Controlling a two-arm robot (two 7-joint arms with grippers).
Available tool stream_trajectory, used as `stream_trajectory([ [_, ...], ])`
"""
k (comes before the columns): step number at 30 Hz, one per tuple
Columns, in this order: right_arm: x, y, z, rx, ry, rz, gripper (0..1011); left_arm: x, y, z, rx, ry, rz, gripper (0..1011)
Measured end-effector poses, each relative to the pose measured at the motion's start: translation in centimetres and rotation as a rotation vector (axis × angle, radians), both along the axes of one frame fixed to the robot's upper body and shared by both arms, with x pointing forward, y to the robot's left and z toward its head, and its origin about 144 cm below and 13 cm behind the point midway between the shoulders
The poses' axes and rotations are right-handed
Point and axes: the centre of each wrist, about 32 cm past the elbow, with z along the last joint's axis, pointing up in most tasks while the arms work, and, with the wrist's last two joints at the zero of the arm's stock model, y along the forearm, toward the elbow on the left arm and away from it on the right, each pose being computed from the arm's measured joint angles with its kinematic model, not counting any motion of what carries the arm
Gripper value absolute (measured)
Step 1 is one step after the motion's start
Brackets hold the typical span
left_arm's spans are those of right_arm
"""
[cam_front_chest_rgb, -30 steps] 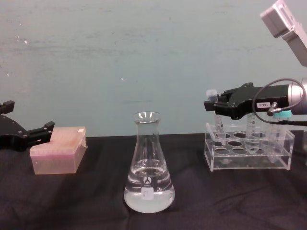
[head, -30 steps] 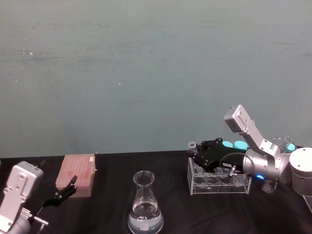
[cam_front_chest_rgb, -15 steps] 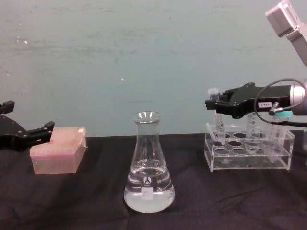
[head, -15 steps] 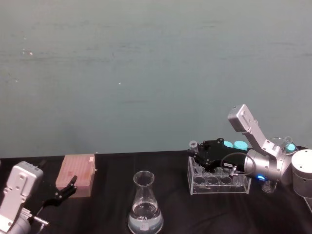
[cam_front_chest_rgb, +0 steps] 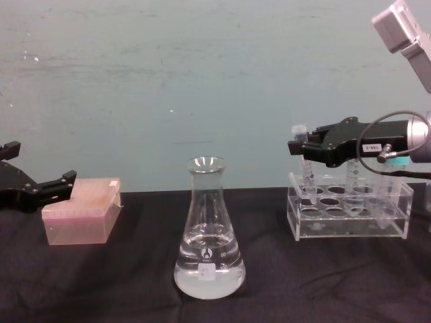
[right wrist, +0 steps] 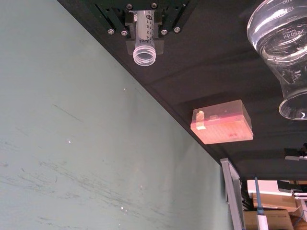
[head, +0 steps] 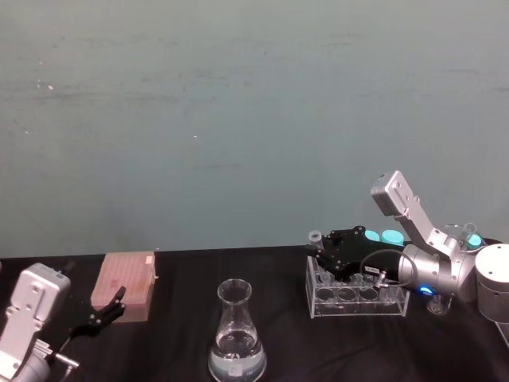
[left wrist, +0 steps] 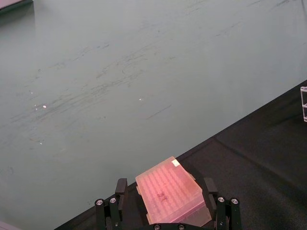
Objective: Pour the liquid from the test tube into the beaker using one hand.
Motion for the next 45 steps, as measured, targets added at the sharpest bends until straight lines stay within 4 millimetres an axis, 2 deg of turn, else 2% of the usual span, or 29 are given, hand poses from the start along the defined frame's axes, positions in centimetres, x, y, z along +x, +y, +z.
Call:
stream_trajectory([
  [3, 0.0, 0.01, 0.0, -0.001, 0.0, 0.0, 247, 0.0, 0.0, 0.0, 0.0, 0.0, 0.0, 1000],
  [4, 0.0, 0.01, 0.0, -0.001, 0.0, 0.0, 301, 0.0, 0.0, 0.0, 0.0, 0.0, 0.0, 1000],
  [6, 0.0, 0.02, 0.01, -0.001, 0.0, 0.0, 329, 0.0, 0.0, 0.0, 0.0, 0.0, 0.0, 1000],
  [7, 0.0, 0.02, 0.01, -0.001, 0.0, 0.0, 396, 0.0, 0.0, 0.0, 0.0, 0.0, 0.0, 1000],
  [10, 0.0, 0.03, 0.01, -0.002, 0.0, 0.0, 452, 0.0, 0.0, 0.0, 0.0, 0.0, 0.0, 1000],
  [15, 0.0, 0.04, 0.02, -0.002, 0.0, 0.0, 654, 0.0, 0.0, 0.0, 0.0, 0.0, 0.0, 1000],
  [17, 0.0, 0.04, 0.02, -0.002, 0.0, 0.0, 668, 0.0, 0.0, 0.0, 0.0, 0.0, 0.0, 1000],
  [23, 0.0, 0.04, 0.02, -0.002, 0.0, 0.0, 879, 0.0, 0.0, 0.0, 0.0, 0.0, 0.0, 1000],
  [28, 0.0, 0.04, 0.02, -0.002, 0.0, -0.001, 989, 0.0, 0.0, 0.0, 0.0, 0.0, 0.0, 1000],
  [45, 0.0, 0.04, 0.02, -0.002, 0.0, -0.001, 1003, 0.0, 0.0, 0.0, 0.0, 0.0, 0.0, 1000],
])
